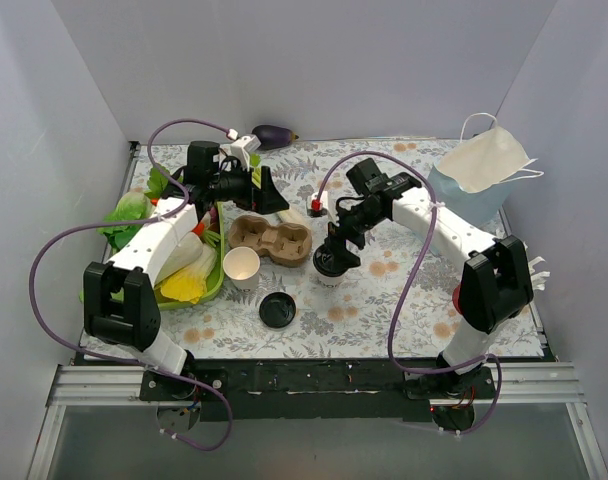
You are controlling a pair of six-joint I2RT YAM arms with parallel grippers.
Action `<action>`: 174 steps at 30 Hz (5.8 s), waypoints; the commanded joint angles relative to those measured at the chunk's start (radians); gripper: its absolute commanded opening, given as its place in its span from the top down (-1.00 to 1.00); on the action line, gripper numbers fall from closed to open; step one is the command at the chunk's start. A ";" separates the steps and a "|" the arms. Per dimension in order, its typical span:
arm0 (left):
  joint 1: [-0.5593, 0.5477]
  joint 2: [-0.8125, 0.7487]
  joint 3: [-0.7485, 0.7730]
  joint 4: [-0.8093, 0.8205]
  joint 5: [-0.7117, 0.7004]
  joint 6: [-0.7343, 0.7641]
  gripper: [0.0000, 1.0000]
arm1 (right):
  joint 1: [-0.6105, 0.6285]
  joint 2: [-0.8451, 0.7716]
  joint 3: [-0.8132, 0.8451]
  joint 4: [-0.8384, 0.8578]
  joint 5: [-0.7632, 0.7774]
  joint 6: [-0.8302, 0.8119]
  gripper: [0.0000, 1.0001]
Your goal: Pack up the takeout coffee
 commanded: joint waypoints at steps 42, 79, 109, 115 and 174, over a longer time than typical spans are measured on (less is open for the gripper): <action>-0.005 -0.136 -0.034 -0.017 -0.038 0.010 -0.96 | 0.148 -0.039 0.026 -0.035 0.153 -0.104 -0.48; 0.056 -0.186 -0.049 -0.087 -0.188 0.056 -0.96 | -0.048 0.519 0.746 -0.002 0.255 0.146 -0.71; -0.041 0.246 0.322 -0.773 -0.161 1.472 -0.03 | -0.186 -0.088 0.261 0.032 0.171 0.355 -0.96; -0.088 0.252 0.278 -0.742 -0.205 1.484 0.12 | -0.229 -0.128 0.203 0.037 0.153 0.353 -0.96; -0.131 0.326 0.261 -0.682 -0.265 1.495 0.36 | -0.291 -0.078 0.212 0.032 0.091 0.359 -0.96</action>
